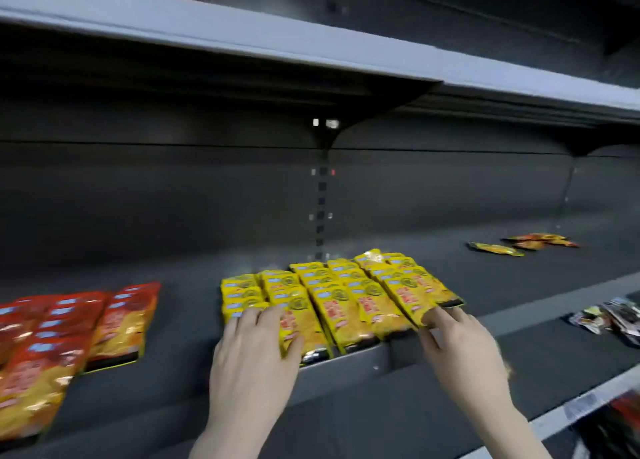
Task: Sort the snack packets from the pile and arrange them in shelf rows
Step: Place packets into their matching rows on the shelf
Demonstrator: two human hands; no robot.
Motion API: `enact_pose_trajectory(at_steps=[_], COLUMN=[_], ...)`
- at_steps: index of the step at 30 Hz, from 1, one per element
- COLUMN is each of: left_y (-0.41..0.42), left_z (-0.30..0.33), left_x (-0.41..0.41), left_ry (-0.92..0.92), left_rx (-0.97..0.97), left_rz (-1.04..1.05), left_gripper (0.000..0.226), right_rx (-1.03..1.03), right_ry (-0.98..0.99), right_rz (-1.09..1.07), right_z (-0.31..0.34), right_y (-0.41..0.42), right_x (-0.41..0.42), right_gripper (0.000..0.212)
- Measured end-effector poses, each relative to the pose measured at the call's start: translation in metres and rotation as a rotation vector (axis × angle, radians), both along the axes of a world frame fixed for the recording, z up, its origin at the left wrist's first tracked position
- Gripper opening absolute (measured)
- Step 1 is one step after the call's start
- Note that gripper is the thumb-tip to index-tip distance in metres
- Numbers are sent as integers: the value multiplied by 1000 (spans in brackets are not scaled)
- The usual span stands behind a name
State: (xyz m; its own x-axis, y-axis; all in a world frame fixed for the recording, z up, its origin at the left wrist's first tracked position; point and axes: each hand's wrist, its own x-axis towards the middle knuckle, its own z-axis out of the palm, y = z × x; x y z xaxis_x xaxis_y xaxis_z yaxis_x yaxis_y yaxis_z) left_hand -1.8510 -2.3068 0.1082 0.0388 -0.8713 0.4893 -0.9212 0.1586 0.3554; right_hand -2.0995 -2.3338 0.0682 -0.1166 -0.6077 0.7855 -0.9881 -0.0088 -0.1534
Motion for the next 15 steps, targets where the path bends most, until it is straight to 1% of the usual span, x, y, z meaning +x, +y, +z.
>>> enact_pose_trajectory(at_steps=[4,7,11,15], left_y=[-15,-28,-51,-81], left_z=[0,1,6,7], left_x=[-111,-180,-251,-307], left_ry=[11,15,14,39], left_rx=[14,29,31,27], left_rz=[-40,-71,-74,-96], left_gripper=[41,41,40,39], right_rx=[27,36,35,32], right_ry=[4,-2,-4,-17], right_rz=[-73,-85,-92,-71], right_z=[-1,-2,-1,-2], right_y=[-3,-7,-27,-57], right_x=[-109,-172,-236,-281], right_gripper=[27,28,25,23])
